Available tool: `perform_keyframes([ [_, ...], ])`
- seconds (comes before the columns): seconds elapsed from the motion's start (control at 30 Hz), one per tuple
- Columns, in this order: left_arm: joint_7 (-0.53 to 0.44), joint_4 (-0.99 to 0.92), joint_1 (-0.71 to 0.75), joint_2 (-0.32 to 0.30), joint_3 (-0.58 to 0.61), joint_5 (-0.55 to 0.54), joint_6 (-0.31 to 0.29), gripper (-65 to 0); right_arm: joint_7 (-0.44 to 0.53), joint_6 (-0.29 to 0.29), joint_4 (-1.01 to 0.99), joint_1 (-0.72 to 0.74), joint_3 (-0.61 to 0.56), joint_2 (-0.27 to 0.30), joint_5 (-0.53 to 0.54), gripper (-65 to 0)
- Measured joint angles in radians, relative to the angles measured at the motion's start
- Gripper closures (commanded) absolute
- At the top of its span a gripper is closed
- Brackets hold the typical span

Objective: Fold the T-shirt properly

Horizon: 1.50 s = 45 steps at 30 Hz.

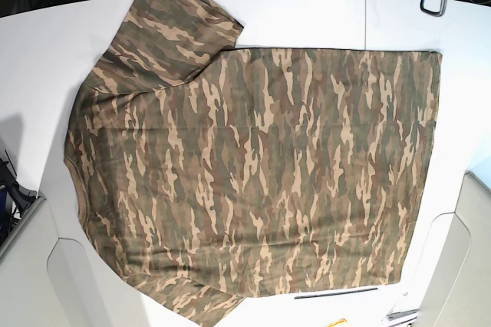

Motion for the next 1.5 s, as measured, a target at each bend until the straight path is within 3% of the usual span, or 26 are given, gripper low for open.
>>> perform_keyframes([
  [0.13, -0.023, 0.037, 0.011, -0.011, 0.000, -0.001, -0.158, 0.0, 0.000, 0.000, 0.005, -0.004, 0.000, 0.009, 0.000, 0.0],
  [0.23, -0.025, 0.048, 0.022, -0.022, 0.000, 0.000, -0.202, 0.0, 0.000, 0.000, 0.005, -0.006, 0.000, 0.011, 0.000, 0.0],
  [0.63, -0.024, 0.048, 0.043, -0.024, 0.000, 0.000, -0.202, 0.0, 0.000, 0.003, 0.012, -0.017, 0.000, 0.025, 0.000, 0.0],
  [0.8, -0.052, 0.052, 0.061, -0.024, 0.000, 0.002, -0.202, 0.0, -0.002, 0.048, 0.061, -0.067, 0.000, 0.027, -0.001, 0.0],
  [1.0, -0.053, 0.138, 0.126, -0.026, -0.002, 0.004, -0.202, 0.0, -0.003, 0.060, 0.163, -0.160, 0.000, 0.049, -0.004, 0.0],
  [1.13, -0.051, 0.248, 0.215, -0.039, -0.039, 0.005, -0.202, 0.0, -0.006, 0.097, 0.264, -0.237, 0.000, 0.080, -0.002, 0.0],
  [1.27, -0.021, 0.385, 0.315, -0.048, -0.119, -0.010, -0.207, 0.0, -0.003, 0.146, 0.384, -0.331, 0.001, 0.127, 0.066, 0.0],
  [1.5, 0.031, 0.638, 0.467, -0.049, -0.233, -0.079, -0.242, 0.0, -0.018, 0.253, 0.641, -0.507, 0.001, 0.253, 0.202, 0.0],
])
